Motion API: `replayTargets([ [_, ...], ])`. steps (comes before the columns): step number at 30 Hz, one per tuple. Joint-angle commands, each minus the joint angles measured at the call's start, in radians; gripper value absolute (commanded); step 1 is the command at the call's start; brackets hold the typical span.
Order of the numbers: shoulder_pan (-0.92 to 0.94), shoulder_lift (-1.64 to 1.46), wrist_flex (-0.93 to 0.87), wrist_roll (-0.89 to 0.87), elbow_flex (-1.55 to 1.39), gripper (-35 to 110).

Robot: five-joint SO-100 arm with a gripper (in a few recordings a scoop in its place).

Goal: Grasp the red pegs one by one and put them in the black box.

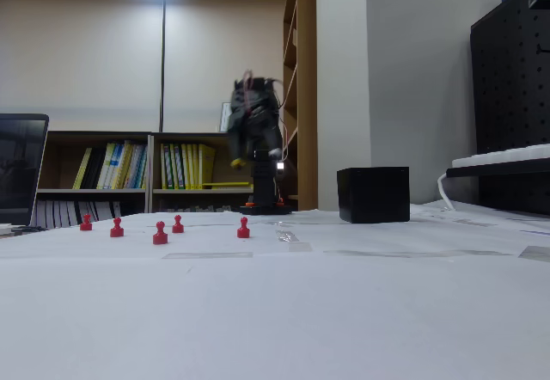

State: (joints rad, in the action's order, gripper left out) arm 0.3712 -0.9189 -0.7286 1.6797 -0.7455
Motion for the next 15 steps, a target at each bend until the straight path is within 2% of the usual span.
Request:
replayTargets([
  [1,0.078,-0.037,0.273,-0.072,0.087,26],
  [5,0.092,-0.078,0.63,-0.121,0.285,24],
  [7,0.094,-0.107,0.755,-0.144,0.351,22],
  [15,0.084,-0.213,0.9,-0.163,0.357,19],
])
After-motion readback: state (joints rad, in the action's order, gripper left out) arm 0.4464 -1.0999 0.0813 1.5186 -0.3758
